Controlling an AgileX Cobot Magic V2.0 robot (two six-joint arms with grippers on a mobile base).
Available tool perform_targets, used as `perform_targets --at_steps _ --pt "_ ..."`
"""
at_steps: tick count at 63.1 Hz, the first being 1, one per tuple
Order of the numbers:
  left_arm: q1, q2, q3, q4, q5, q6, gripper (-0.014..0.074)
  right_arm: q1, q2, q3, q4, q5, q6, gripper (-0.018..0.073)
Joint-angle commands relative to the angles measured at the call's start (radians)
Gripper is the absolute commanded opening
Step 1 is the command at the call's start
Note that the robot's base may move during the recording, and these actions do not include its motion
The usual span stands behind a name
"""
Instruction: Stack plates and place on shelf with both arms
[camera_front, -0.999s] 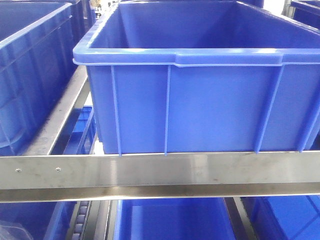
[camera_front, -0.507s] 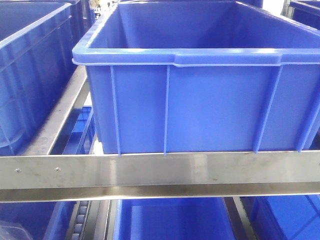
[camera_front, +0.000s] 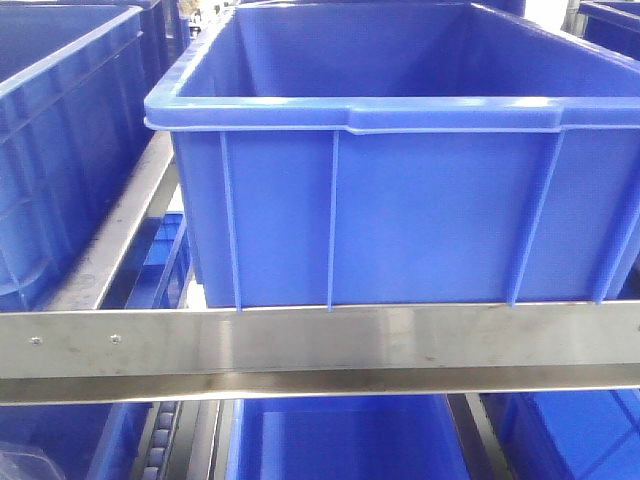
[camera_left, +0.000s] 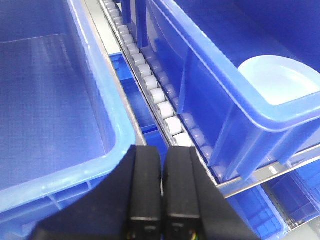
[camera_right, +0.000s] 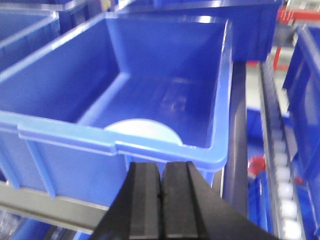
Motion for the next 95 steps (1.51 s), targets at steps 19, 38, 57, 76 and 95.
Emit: perform_targets --at_steps 19,38,57,76,95 --pt "0.002 -0.002 -0.030 0.003 -0.082 -0.008 0.0084 -0.005 0.005 -0.026 -0.002 -0.106 -0.008 0.0056" --pt "0.002 -0.002 -0.030 0.003 -0.082 -0.008 0.0084 -0.006 0.005 -0.020 -0.002 -0.105 -0.006 0.0056" --pt "0.002 -0.002 -0.030 0.003 -0.082 -0.008 0.0084 -0.133 -0.059 0.112 -0.068 -0.158 0.010 0.0056" --pt "0.002 -0.002 -0.030 0.003 -0.082 -0.008 0.0084 -0.218 -0.176 0.320 -0.068 -0.260 0.117 0.0056" --pt "0.002 -0.002 -0.030 0.003 -0.082 -0.008 0.0084 -0.218 -0.207 0.320 -0.068 -0.235 0.118 0.0056"
